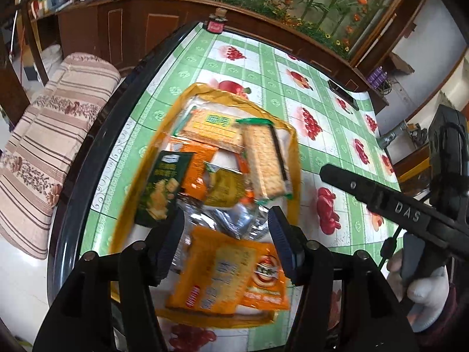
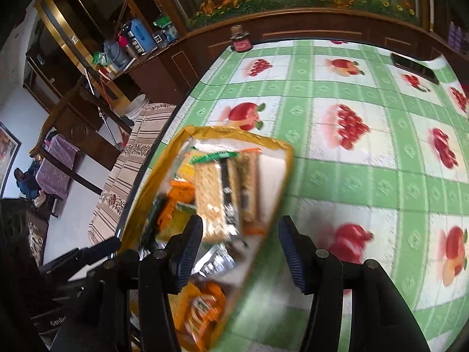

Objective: Organize snacks

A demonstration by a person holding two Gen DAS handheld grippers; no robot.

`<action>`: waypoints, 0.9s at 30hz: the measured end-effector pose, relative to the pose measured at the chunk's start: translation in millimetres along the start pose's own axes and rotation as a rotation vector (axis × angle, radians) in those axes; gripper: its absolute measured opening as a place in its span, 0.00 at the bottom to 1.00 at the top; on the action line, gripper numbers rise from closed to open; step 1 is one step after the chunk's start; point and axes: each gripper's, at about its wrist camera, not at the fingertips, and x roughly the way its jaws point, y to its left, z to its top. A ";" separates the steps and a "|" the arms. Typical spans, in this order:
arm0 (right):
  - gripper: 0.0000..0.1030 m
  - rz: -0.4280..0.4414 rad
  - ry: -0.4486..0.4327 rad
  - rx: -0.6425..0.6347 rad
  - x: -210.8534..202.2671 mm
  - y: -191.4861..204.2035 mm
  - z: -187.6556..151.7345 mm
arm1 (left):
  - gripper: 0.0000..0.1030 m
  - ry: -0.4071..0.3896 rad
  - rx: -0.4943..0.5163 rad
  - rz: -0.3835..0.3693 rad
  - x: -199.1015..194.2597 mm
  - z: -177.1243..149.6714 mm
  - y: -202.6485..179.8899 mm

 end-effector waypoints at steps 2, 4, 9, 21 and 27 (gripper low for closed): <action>0.54 0.002 0.007 0.003 -9.0 -9.9 -10.9 | 0.57 -0.004 0.015 0.017 -2.4 -5.3 -14.8; 0.55 0.006 0.008 0.002 -16.7 -17.4 -19.2 | 0.57 -0.008 0.035 0.034 -4.5 -11.7 -33.7; 0.57 0.001 -0.002 -0.024 -39.8 -34.0 -43.6 | 0.57 -0.034 0.081 0.105 -10.6 -26.0 -72.4; 0.58 0.025 -0.015 -0.088 -79.3 -50.8 -80.7 | 0.70 -0.133 0.077 0.279 -38.6 -55.5 -114.3; 0.58 0.038 -0.017 -0.136 -93.3 -49.5 -95.8 | 0.70 -0.138 0.054 0.330 -45.7 -69.0 -122.1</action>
